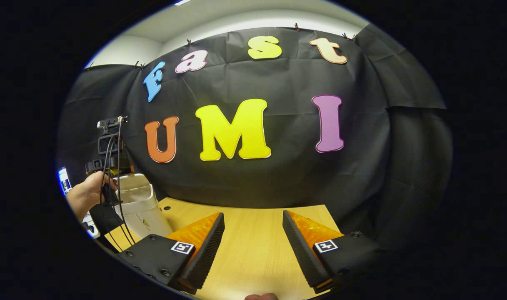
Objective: Press the lid of the desktop garbage bin to open it, pick up the crumpled paper on the desktop and throw it into the bin, then pick up the pop can on the desktop and drop it into the bin, and finally close the garbage bin lid.
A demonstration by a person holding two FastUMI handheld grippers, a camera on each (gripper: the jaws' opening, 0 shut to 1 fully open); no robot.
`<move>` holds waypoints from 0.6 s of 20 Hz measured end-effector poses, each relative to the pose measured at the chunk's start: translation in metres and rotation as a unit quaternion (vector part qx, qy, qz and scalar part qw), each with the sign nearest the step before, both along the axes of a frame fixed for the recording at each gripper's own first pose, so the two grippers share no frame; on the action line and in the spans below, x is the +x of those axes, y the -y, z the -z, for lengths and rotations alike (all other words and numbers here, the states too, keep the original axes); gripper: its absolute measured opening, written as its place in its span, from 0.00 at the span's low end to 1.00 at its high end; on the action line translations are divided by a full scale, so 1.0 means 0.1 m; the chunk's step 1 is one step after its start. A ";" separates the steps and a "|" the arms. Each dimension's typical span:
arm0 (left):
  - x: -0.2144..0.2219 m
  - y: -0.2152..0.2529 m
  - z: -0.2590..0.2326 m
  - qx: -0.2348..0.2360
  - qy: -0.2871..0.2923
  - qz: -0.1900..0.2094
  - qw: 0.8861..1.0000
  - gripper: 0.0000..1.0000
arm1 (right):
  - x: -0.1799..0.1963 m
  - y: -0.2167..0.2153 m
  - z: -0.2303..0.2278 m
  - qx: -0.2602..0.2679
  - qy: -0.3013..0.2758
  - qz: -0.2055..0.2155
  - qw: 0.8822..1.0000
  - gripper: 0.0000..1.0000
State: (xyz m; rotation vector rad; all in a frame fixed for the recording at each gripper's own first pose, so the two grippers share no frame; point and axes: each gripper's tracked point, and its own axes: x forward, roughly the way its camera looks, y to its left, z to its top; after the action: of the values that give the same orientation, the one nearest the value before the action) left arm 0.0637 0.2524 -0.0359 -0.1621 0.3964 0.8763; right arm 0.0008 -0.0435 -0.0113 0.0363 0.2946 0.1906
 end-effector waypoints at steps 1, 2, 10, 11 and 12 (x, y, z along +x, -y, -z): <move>-0.03 0.05 0.06 0.006 -0.010 0.003 1.000 0.90 | -0.01 0.02 0.04 -0.003 -0.002 0.000 1.000 0.89; -0.07 0.06 0.15 0.007 -0.017 0.006 1.000 0.90 | -0.02 0.04 0.05 -0.005 -0.004 0.000 1.000 0.89; -0.20 0.18 0.66 -0.005 -0.034 0.013 0.999 0.90 | -0.06 0.03 0.14 -0.017 -0.013 -0.005 1.000 0.89; -0.22 0.22 0.67 -0.005 -0.036 0.017 0.999 0.90 | -0.05 0.03 0.14 -0.016 -0.014 -0.004 1.000 0.89; -0.17 0.20 0.64 0.007 -0.031 0.022 0.999 0.90 | -0.04 0.03 0.14 -0.014 -0.015 -0.002 1.000 0.89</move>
State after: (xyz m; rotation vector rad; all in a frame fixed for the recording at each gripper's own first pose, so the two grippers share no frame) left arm 0.0468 0.2329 -0.0998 -0.1131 0.4496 0.8417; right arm -0.0036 -0.0465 -0.0258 0.0104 0.3267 0.1901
